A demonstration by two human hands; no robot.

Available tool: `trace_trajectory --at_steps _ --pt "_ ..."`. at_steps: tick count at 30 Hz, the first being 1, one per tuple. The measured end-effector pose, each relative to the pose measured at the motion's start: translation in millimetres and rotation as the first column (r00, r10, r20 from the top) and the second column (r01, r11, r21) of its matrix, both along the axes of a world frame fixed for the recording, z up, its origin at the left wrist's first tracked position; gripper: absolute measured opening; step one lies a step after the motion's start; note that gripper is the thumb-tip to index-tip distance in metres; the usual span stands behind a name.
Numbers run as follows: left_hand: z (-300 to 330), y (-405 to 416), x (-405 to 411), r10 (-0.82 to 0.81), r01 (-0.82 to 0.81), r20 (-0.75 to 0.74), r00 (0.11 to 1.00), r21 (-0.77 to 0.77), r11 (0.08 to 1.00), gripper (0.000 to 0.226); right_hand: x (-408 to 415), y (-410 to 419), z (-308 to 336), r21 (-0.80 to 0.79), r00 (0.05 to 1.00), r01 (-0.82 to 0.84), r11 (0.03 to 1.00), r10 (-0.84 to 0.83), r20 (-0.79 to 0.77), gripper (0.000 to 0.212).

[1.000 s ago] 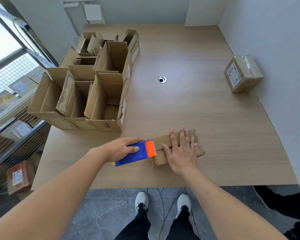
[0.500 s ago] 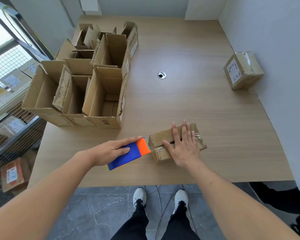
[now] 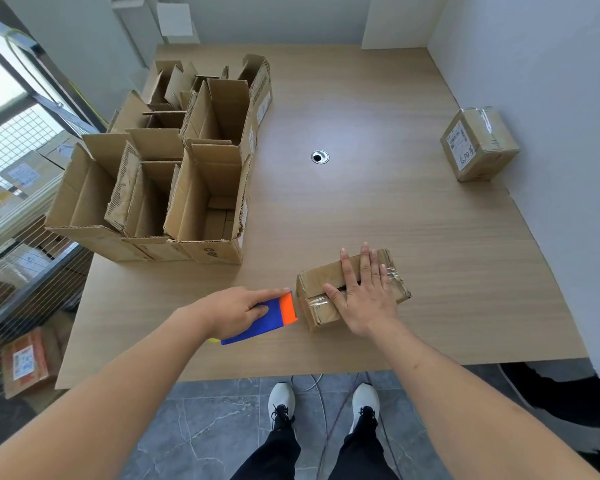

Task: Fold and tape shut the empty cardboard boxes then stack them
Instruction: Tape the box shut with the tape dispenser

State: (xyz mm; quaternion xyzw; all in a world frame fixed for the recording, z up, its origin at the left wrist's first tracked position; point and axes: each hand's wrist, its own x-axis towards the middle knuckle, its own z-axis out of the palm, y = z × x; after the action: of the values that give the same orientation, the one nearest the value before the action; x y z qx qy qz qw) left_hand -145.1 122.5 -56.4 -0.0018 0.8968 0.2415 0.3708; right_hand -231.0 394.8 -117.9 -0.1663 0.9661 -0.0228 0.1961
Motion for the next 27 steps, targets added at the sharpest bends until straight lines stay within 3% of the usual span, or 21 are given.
trace_trajectory --at_steps 6,23,27 --pt "-7.9 32.9 -15.0 0.094 -0.092 0.036 0.995 -0.047 0.995 0.051 1.7 0.0 -2.0 -0.01 1.0 0.0 1.0 0.0 -0.024 0.083" --pt "2.8 55.0 -40.9 -0.016 0.051 0.099 0.995 -0.36 0.932 0.053 2.7 -0.3 -2.8 0.005 0.999 -0.014 1.0 0.014 -0.044 0.082" --pt "-13.9 39.1 -19.0 0.057 -0.031 0.07 0.996 -0.328 0.944 0.052 2.2 -0.2 -4.2 0.008 0.999 -0.012 1.0 0.012 -0.046 0.083"
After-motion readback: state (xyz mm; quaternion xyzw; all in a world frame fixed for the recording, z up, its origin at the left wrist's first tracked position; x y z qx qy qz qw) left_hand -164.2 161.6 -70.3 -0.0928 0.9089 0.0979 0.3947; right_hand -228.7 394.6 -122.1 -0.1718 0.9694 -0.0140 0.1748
